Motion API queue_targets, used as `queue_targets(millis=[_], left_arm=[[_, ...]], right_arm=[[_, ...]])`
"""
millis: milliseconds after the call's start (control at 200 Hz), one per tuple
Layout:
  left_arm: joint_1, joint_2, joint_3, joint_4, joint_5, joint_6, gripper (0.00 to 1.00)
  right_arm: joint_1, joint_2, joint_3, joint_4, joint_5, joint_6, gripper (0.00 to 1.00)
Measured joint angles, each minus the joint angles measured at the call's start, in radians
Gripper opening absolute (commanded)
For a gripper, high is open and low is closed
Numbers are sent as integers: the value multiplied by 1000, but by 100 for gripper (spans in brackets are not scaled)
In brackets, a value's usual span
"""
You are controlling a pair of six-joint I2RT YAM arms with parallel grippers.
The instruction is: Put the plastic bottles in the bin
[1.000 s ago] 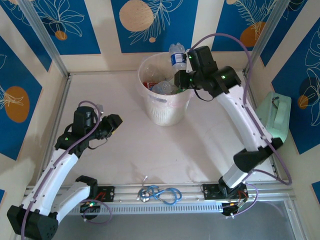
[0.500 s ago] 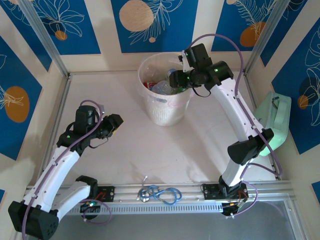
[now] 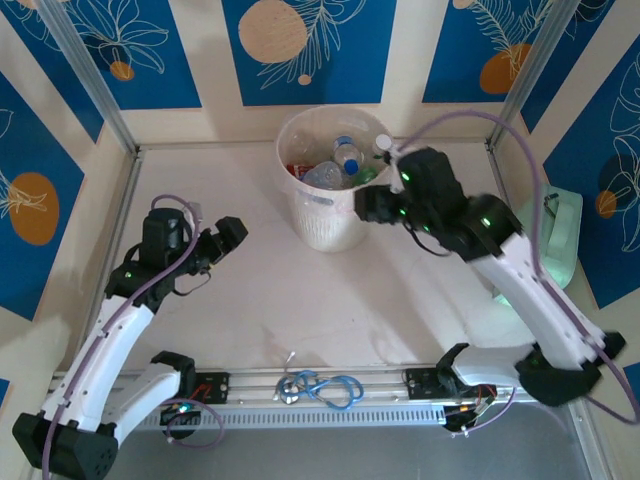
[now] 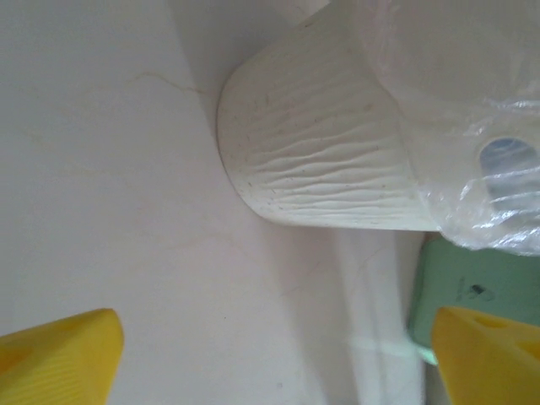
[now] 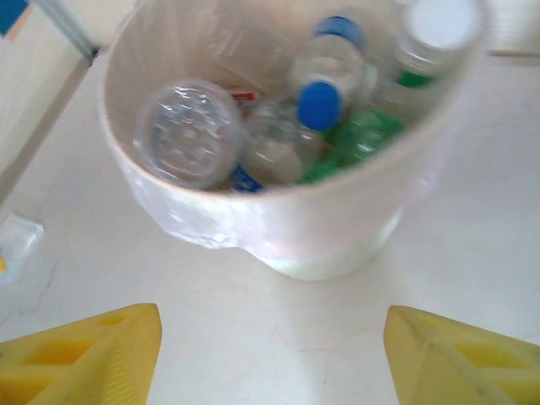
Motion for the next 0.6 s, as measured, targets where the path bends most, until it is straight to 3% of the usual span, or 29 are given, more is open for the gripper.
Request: queue_targets(millis=[65, 130, 345, 490, 600], left_arm=[[1, -2, 11, -16, -32, 27, 100], [2, -2, 29, -41, -82, 66, 100], [3, -31, 32, -52, -394, 259, 100], [5, -51, -128, 57, -610, 391, 100], [6, -32, -234, 101, -704, 449, 100]], right_arm=[[-8, -99, -113, 7, 35, 48, 74], [-13, -175, -219, 6, 63, 95, 100], [-78, -268, -564, 21, 150, 299, 99], [-193, -351, -808, 146, 91, 312, 99], [-230, -375, -825, 223, 40, 302, 99]])
